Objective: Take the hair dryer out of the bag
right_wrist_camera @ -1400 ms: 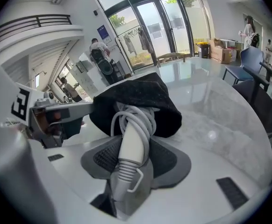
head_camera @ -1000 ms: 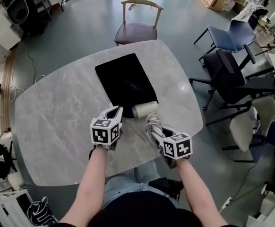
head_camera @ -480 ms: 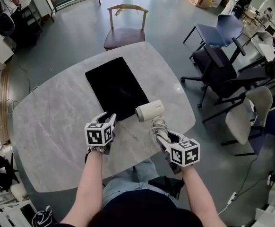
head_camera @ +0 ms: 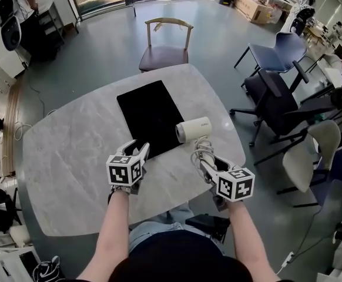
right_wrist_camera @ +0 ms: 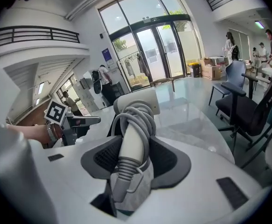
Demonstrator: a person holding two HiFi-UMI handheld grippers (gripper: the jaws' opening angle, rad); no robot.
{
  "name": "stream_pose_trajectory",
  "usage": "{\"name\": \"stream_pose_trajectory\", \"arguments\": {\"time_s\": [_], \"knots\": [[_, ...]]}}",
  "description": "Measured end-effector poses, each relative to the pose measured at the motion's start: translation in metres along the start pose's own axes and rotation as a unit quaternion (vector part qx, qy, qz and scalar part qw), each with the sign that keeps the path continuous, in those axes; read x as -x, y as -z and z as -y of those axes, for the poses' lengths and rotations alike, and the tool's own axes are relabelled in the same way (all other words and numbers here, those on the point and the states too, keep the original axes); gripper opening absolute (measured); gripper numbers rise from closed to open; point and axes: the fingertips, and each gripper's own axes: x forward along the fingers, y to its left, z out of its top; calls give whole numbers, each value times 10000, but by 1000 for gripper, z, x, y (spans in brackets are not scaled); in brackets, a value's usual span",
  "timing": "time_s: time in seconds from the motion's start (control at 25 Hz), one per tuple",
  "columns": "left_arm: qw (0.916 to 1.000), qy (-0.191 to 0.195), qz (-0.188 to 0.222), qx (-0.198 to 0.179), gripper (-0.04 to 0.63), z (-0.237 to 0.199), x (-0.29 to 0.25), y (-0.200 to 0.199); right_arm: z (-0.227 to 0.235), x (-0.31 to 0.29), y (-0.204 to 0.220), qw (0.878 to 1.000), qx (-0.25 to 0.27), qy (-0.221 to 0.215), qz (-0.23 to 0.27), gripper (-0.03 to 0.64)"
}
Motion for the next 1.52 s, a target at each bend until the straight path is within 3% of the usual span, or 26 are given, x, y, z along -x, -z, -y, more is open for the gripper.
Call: {"name": "stream_pose_trajectory", "arguments": {"time_s": [0.28, 0.6, 0.92, 1.24, 1.52], "knots": [[9950, -301, 856, -424, 114, -1, 34, -58, -2, 2, -66, 9963, 250, -71, 817, 199], [9823, -752, 1630, -535, 15, -16, 75, -103, -19, 17, -129, 9820, 785, -138, 1712, 198], [9521, -852, 2750, -1034, 12, -2, 124, -153, -31, 38, -169, 9532, 1257, -186, 2742, 198], [9241, -916, 3406, -1474, 12, 7, 168, -181, -51, 61, -194, 9227, 1309, -423, 3602, 198], [9177, -889, 3562, -1521, 13, 7, 176, -184, -58, 70, -200, 9139, 1567, -268, 3735, 198]]}}
